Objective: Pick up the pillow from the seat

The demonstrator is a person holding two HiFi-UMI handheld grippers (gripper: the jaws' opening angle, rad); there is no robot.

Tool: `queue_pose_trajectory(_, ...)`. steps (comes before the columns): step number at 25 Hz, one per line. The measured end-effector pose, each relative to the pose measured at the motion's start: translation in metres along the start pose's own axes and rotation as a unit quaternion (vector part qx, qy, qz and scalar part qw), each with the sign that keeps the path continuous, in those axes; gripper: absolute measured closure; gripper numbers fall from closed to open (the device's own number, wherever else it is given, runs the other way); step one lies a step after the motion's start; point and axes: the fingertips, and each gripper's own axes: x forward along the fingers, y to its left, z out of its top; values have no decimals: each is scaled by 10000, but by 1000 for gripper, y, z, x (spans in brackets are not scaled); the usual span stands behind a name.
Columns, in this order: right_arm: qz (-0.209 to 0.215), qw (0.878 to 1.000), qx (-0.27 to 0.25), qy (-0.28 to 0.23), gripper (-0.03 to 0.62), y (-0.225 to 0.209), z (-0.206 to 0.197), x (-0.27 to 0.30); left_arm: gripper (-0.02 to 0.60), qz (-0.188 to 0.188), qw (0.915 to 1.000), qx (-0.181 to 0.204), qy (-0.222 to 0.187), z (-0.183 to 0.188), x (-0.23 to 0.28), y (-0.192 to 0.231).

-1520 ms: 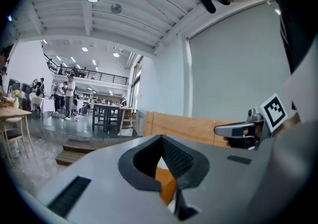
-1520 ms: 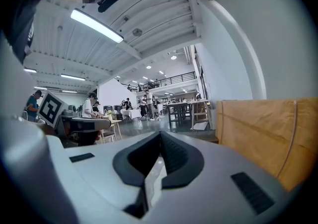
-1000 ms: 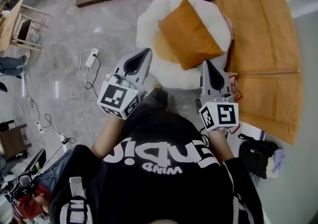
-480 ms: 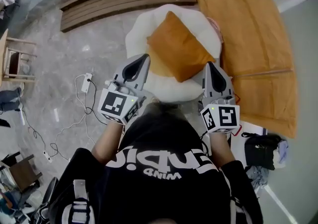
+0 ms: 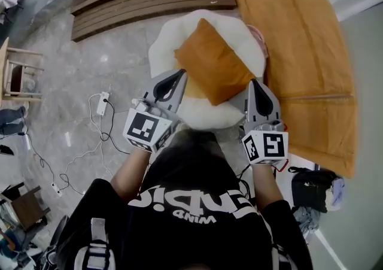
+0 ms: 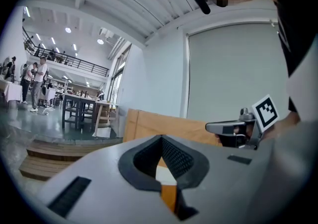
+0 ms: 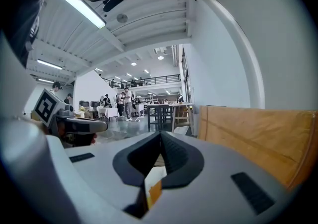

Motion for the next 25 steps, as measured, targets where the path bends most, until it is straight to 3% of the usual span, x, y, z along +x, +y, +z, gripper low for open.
queue_pose_trajectory(8,-81,9993,183,310,572,-43,-63,27,574,-2,9993,-28,361,-51,48,16)
queue_pose_trajectory(16,-135,9929,461,1091,572,-48,-166,36,574,-154,9934,-318,1092,-148,88,13)
queue_pose_trajectory(20,-26,9877,630,1429,572,-40,-205,29,574,-266,9927,-373,1117,-176,100,2)
queue_pose_trajectory(25,-91,9885,575,1395,572,-58,-216,47,574,-151,9926,-508,1088,-181,122,18)
